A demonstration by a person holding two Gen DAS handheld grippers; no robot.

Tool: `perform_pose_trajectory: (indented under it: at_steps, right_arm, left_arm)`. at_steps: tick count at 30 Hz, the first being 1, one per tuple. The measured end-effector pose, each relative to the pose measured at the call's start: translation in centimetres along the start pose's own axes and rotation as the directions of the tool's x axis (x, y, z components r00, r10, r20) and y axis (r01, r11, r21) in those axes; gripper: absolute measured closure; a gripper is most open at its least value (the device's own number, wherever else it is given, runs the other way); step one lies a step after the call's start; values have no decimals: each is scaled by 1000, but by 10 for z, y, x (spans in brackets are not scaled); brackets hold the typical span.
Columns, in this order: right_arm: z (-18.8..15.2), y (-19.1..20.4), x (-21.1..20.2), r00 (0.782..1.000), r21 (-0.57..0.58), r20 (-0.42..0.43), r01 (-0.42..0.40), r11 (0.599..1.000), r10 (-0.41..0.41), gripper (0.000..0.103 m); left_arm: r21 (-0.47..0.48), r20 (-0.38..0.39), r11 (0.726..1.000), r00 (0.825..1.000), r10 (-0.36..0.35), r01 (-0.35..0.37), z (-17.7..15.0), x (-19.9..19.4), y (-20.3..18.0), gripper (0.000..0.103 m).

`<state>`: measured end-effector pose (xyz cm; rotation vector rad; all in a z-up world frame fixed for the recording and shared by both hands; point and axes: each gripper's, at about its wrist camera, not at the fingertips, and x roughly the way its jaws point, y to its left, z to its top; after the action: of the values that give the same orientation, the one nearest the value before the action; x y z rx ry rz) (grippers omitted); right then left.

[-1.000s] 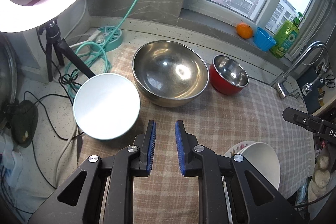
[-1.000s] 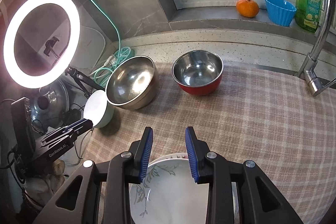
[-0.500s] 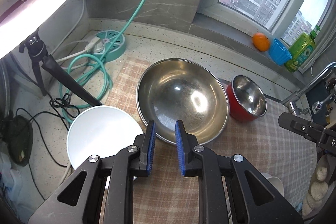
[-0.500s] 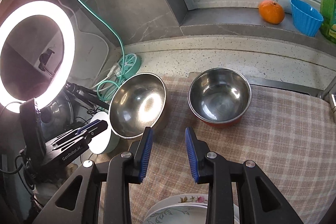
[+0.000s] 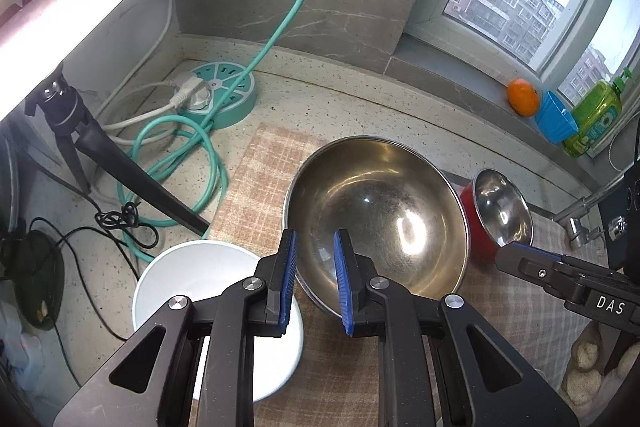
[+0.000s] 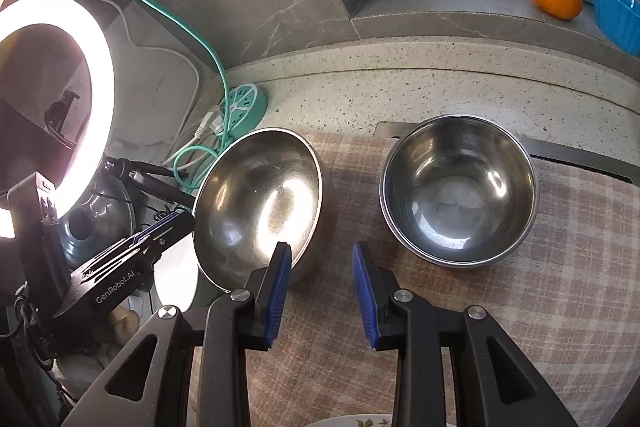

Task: Organize plates and bowls
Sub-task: 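Move the left gripper to the rim of the large steel bowl, then close the left gripper on the large steel bowl rim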

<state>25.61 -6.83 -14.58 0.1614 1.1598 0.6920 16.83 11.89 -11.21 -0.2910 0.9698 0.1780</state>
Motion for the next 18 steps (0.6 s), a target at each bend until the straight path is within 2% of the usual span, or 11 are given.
perform_pose_trajectory:
  at_steps: [6, 9, 18]
  right_arm:
    - [5, 3, 10, 1000, -14, -9, 5, 1000, -5, 74]
    - [8, 5, 15, 1000, -15, -16, 5, 1000, -5, 74]
    - [10, 11, 29, 999, -27, -39, 15, 1000, -16, 74]
  left_arm:
    - [16, 0, 1000, 1000, 25, -25, 3, 7, -2, 86]
    - [12, 2, 999, 1000, 30, -30, 6, 10, 0, 79]
    - [14, -17, 999, 999, 29, -29, 10, 25, 5, 78]
